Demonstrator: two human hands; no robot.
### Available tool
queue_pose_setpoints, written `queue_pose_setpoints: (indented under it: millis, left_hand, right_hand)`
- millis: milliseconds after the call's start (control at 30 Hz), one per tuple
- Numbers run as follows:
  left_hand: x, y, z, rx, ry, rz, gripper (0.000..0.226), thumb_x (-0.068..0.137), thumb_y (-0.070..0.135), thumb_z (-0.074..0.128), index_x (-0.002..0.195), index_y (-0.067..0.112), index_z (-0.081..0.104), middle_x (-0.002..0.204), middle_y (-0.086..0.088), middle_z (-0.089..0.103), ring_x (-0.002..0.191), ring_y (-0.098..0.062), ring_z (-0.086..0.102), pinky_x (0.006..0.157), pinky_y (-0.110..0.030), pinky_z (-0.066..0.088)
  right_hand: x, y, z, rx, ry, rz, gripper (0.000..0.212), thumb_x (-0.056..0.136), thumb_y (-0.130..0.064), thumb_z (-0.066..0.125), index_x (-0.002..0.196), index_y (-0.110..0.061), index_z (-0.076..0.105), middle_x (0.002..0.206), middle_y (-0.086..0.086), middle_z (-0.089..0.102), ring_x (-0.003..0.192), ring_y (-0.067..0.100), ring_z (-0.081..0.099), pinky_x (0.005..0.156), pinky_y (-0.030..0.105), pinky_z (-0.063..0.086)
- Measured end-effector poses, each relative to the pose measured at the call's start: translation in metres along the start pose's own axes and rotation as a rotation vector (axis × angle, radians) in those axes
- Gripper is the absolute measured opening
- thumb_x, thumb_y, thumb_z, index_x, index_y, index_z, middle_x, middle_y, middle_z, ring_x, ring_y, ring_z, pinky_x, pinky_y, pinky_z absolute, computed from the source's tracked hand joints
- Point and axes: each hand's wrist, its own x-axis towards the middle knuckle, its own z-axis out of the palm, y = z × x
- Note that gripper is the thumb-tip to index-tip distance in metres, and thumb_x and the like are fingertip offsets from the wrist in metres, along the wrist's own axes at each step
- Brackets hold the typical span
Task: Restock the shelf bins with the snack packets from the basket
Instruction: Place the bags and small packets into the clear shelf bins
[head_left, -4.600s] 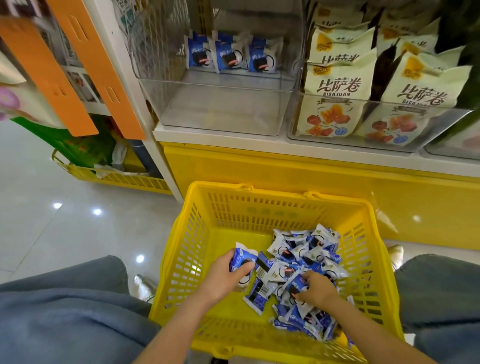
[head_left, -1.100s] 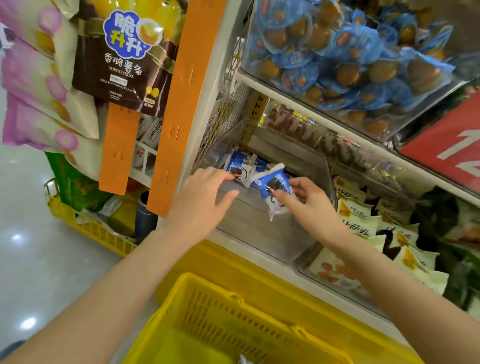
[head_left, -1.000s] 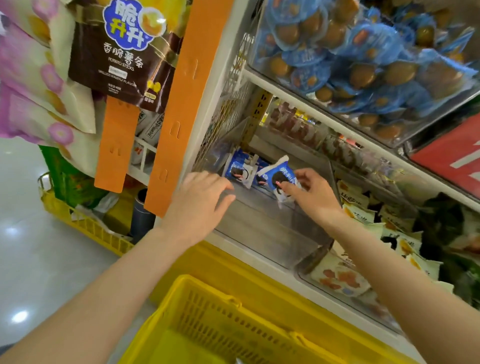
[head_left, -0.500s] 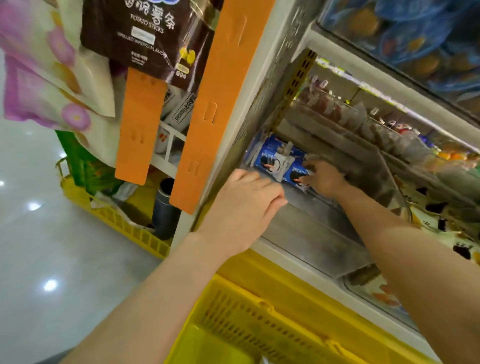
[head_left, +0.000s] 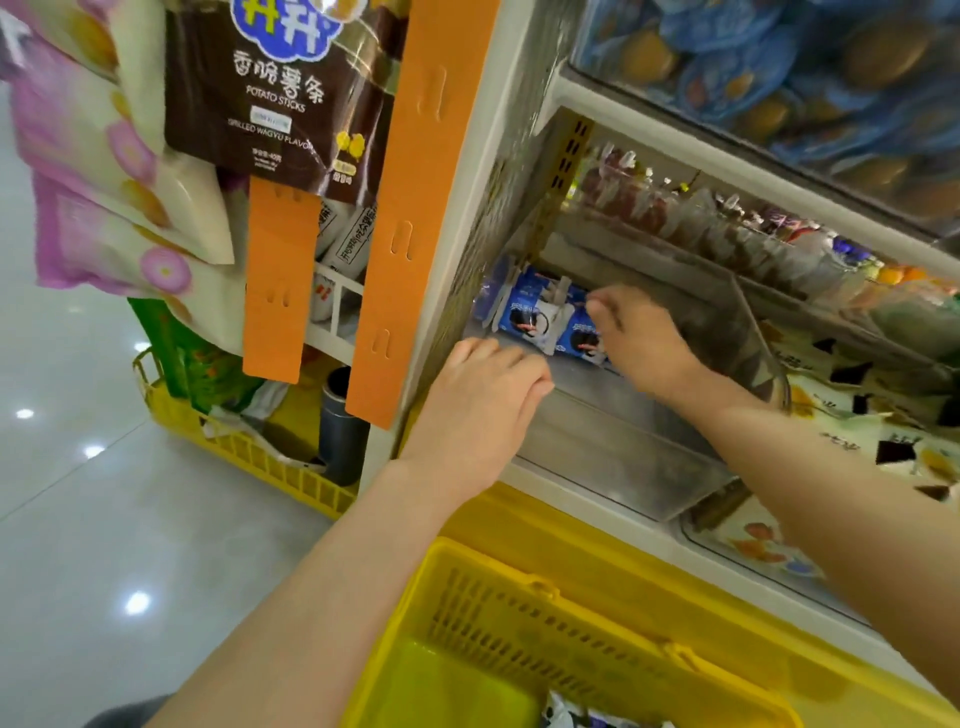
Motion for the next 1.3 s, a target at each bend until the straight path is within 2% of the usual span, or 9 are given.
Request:
queue_pose_setpoints:
  millis: [167,300,433,533,633,833,1000,1133,1300]
  left_hand:
    - [-0.016,0.012,-0.002,0.017,0.023,-0.024,0.029,0.097,0.021,0.040,0.120,0.014,0.055,0.118,-0.003,0.054,0.116,-0.017,0.045,0.109,-0.029,0.021]
    - [-0.050,0.025,0.002,0.019,0.046,-0.041,0.029,0.096,0.019,0.044,0.123,0.013,0.054,0.122,-0.006,0.052,0.117,-0.020,0.046,0.101,-0.033,0.035]
    - [-0.091,0.036,0.022,0.017,0.037,-0.088,0.023,0.095,0.020,0.046,0.115,0.015,0.055,0.110,-0.002,0.055,0.101,-0.018,0.050,0.086,-0.032,0.040]
    - [-0.124,0.032,0.046,0.028,-0.061,-0.218,0.025,0.095,0.019,0.046,0.118,0.014,0.055,0.113,-0.004,0.055,0.105,-0.021,0.050,0.088,-0.034,0.039]
    - [-0.159,0.017,0.070,0.065,-0.242,-0.447,0.034,0.096,0.024,0.043,0.127,0.011,0.047,0.122,-0.009,0.049,0.112,-0.026,0.045,0.092,-0.036,0.035]
    - [-0.210,-0.006,0.089,-0.019,-0.350,-0.833,0.031,0.097,0.021,0.041,0.121,0.002,0.045,0.117,-0.023,0.051,0.108,-0.040,0.050,0.089,-0.045,0.039]
    - [-0.225,-0.018,0.089,-0.084,-0.344,-0.822,0.029,0.099,0.027,0.034,0.119,0.011,0.046,0.104,-0.019,0.063,0.097,-0.039,0.058,0.073,-0.039,0.041]
    - [-0.227,-0.023,0.093,-0.063,-0.305,-0.804,0.026,0.099,0.029,0.034,0.109,0.009,0.048,0.087,-0.019,0.064,0.084,-0.038,0.061,0.065,-0.039,0.040]
    - [-0.226,-0.024,0.096,-0.037,-0.284,-0.774,0.028,0.099,0.031,0.033,0.105,0.009,0.048,0.083,-0.019,0.064,0.080,-0.039,0.061,0.066,-0.044,0.046]
  right_hand:
    - [-0.101,-0.006,-0.021,0.039,-0.102,-0.160,0.043,0.097,-0.042,0.032,0.131,-0.021,0.047,0.127,-0.001,0.055,0.113,0.013,0.053,0.093,0.027,0.040]
    - [-0.166,0.010,-0.024,-0.075,-0.051,-0.289,0.051,0.095,-0.038,0.032,0.137,-0.012,0.043,0.141,0.004,0.045,0.133,0.014,0.035,0.109,0.019,0.018]
    - [-0.220,0.034,-0.003,0.000,0.063,-0.323,0.036,0.098,-0.026,0.038,0.124,-0.006,0.055,0.126,0.006,0.054,0.123,0.014,0.042,0.105,0.023,0.029]
    - [-0.266,0.056,0.034,0.018,-0.060,-0.198,0.029,0.098,-0.028,0.042,0.118,-0.014,0.057,0.116,-0.001,0.057,0.110,0.011,0.052,0.095,0.020,0.040]
    - [-0.305,0.085,0.078,-0.002,-0.366,0.017,0.036,0.100,-0.033,0.036,0.133,-0.020,0.043,0.127,-0.006,0.047,0.118,0.007,0.045,0.097,0.013,0.030]
    - [-0.363,0.125,0.144,-0.021,-0.917,0.268,0.052,0.102,-0.027,0.035,0.149,-0.016,0.015,0.155,0.005,0.019,0.137,0.023,0.030,0.108,0.034,0.033]
    - [-0.397,0.126,0.182,0.059,-0.953,0.381,0.056,0.101,-0.022,0.039,0.150,-0.011,0.012,0.156,0.008,0.017,0.141,0.022,0.025,0.112,0.031,0.028]
    - [-0.404,0.129,0.201,-0.093,-0.977,0.372,0.066,0.100,-0.020,0.044,0.150,-0.009,0.002,0.157,0.008,0.013,0.144,0.023,0.018,0.115,0.032,0.023]
    - [-0.397,0.129,0.209,-0.392,-0.908,0.321,0.060,0.094,-0.025,0.055,0.143,-0.010,0.024,0.145,0.012,0.030,0.135,0.027,0.029,0.109,0.033,0.029]
